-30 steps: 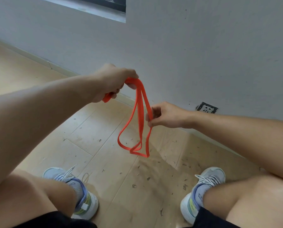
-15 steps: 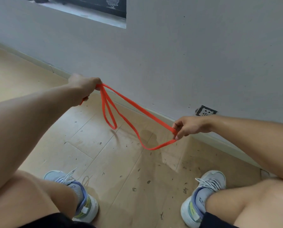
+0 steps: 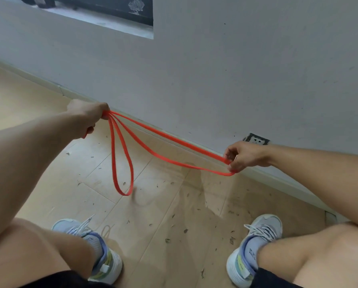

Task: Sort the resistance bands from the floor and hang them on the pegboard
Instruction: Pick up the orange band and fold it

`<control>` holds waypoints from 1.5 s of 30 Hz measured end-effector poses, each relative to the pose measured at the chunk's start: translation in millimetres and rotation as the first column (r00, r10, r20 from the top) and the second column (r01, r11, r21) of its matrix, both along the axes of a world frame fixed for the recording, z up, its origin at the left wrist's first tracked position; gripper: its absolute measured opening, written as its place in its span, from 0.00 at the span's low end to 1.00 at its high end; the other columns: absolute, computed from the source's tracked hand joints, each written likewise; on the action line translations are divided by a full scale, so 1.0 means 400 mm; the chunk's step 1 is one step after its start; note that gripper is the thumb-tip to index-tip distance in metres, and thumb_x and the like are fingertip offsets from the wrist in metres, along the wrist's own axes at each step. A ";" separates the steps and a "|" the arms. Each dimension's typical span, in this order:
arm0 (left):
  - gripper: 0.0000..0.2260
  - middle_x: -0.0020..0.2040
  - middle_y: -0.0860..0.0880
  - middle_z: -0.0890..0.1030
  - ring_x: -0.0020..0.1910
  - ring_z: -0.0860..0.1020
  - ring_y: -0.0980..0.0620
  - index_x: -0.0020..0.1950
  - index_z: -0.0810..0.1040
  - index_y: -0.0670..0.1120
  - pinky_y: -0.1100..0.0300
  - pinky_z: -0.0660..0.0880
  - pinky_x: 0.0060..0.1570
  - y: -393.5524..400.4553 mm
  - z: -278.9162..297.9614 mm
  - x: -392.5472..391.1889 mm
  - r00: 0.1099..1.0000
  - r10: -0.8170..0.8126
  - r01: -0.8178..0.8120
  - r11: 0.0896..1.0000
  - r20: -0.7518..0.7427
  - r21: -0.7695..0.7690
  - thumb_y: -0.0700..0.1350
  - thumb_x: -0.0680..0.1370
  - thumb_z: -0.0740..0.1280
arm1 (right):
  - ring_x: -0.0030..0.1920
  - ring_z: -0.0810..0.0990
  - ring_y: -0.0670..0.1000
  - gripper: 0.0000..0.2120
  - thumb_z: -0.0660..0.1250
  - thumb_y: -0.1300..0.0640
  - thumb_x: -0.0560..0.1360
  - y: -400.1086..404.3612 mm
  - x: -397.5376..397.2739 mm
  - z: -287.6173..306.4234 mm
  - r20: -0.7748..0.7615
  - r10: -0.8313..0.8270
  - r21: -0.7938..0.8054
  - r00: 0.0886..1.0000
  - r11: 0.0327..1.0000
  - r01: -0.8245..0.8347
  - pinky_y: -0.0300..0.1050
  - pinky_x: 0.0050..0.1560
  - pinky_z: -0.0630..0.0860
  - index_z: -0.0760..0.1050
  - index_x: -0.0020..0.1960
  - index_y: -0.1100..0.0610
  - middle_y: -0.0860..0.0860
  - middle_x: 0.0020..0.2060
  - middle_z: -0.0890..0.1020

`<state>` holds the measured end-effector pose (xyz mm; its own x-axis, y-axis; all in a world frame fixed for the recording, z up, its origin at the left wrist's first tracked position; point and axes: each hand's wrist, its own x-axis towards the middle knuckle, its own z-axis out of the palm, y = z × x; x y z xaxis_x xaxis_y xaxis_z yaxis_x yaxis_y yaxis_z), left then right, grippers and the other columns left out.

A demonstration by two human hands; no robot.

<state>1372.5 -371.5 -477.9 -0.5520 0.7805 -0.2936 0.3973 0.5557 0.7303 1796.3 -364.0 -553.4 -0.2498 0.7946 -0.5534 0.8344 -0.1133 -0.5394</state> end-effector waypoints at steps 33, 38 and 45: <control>0.16 0.27 0.49 0.68 0.25 0.65 0.54 0.45 0.85 0.40 0.59 0.68 0.31 -0.104 0.137 0.249 0.631 -0.766 0.768 0.639 0.121 0.040 0.53 0.80 0.68 | 0.67 0.77 0.46 0.36 0.79 0.46 0.72 -0.085 -0.240 0.145 -0.281 0.263 0.158 0.923 0.961 -0.226 0.45 0.68 0.75 0.69 0.76 0.44 0.45 0.70 0.77; 0.17 0.27 0.49 0.67 0.26 0.65 0.54 0.44 0.84 0.40 0.58 0.68 0.33 -0.125 0.166 0.250 0.598 -0.795 0.798 0.602 0.108 0.015 0.53 0.79 0.68 | 0.57 0.85 0.48 0.14 0.78 0.56 0.74 -0.103 -0.286 0.168 -0.440 0.240 0.243 0.865 0.959 -0.142 0.50 0.63 0.81 0.82 0.58 0.55 0.47 0.56 0.86; 0.16 0.27 0.48 0.66 0.25 0.64 0.53 0.43 0.85 0.41 0.57 0.67 0.32 -0.138 0.190 0.216 0.599 -0.791 0.800 0.598 0.127 -0.047 0.53 0.79 0.69 | 0.56 0.86 0.57 0.21 0.84 0.47 0.64 -0.105 -0.283 0.162 -0.446 0.237 0.316 0.863 0.944 -0.096 0.61 0.62 0.81 0.83 0.51 0.55 0.56 0.51 0.87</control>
